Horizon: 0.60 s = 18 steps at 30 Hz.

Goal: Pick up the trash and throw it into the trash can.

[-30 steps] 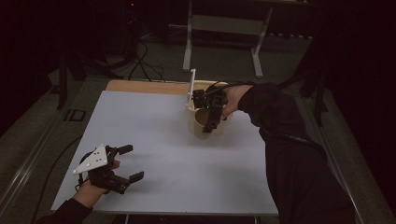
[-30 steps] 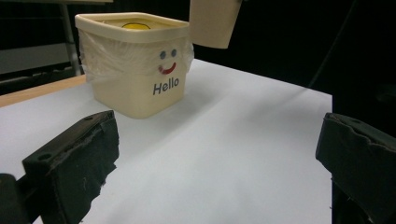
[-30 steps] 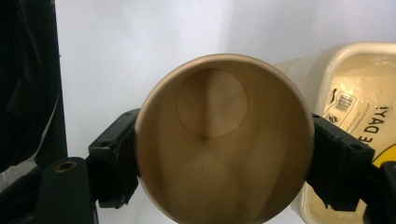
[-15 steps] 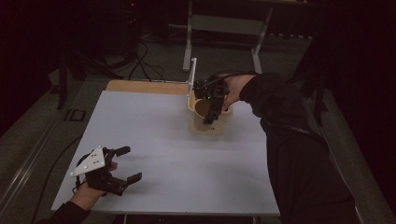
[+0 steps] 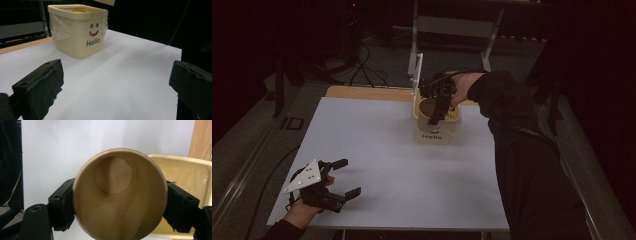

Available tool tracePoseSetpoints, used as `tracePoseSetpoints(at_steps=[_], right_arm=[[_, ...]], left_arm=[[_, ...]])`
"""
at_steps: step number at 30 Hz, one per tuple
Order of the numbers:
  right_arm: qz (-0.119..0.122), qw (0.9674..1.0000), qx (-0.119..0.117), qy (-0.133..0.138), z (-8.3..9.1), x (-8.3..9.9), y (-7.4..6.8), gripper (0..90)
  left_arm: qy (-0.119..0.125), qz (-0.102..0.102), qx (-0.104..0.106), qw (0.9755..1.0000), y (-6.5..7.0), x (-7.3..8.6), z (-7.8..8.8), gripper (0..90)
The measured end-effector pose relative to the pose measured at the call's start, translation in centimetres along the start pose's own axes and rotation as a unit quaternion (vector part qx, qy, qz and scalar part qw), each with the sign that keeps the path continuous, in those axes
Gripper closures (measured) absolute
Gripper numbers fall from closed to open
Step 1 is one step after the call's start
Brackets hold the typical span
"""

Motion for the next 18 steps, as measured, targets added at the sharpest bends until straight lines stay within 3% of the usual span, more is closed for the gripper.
tracePoseSetpoints(at_steps=[9, 15, 18], right_arm=[[0.002, 1.0000, 0.003, 0.001, 0.8, 0.0, 1.0, 22.2], [-0.018, 0.9998, 0.009, -0.008, 0.9, 1.1, 2.3, 22.1], [-0.010, 0.9998, 0.013, -0.009, 0.9, 1.4, 2.6, 22.2]], left_arm=[[-0.002, 0.002, -0.007, 1.0000, 0.0, 0.2, 0.5, 0.7], [-0.002, 0.002, -0.011, 0.9999, 0.0, 0.3, 0.7, 0.6], [-0.003, 0.002, -0.012, 0.9999, 0.0, 0.4, 0.8, 0.6]])
Point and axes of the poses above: each handheld gripper's, and its own axes: z roughly backward along the jaws, x roughly out of its underside, y roughly to its right, the point moved 8 cm from there along -z, roughly forward along the jaws, and after that the axes turned 1 degree about x, right-handed, at the moved point
